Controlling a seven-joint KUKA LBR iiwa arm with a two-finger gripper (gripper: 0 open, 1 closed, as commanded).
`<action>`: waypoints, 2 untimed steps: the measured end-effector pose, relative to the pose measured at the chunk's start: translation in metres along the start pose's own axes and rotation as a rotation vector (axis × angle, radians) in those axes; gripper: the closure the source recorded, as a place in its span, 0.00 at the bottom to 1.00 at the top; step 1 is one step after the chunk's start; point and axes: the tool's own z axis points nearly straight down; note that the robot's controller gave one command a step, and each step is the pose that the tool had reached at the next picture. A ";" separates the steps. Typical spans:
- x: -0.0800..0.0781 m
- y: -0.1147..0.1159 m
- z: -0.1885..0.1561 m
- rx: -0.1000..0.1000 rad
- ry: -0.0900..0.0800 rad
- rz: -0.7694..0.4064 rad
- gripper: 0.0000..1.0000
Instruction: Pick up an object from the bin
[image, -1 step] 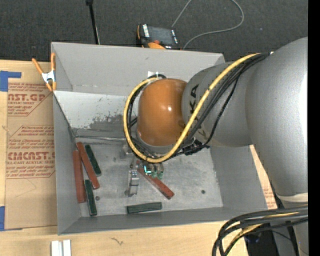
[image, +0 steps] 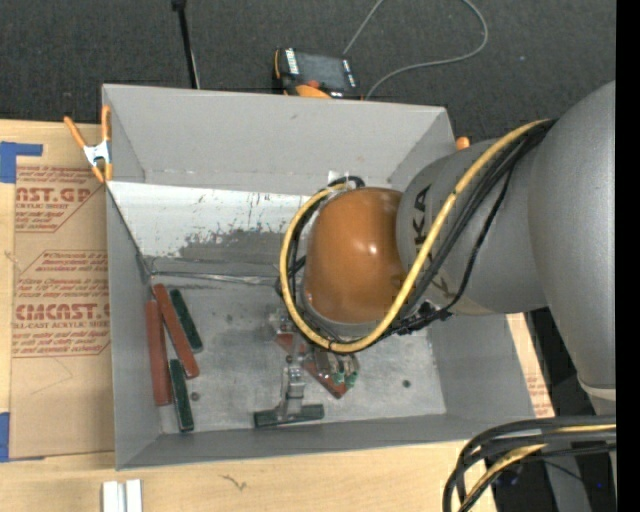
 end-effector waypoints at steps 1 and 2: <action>0.002 -0.034 0.069 -0.001 -0.006 -0.110 0.00; -0.032 -0.087 0.059 0.002 -0.008 -0.148 0.00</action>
Offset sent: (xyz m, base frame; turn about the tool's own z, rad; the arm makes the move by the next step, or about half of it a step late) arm -0.0022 -0.0329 -0.0666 -0.1116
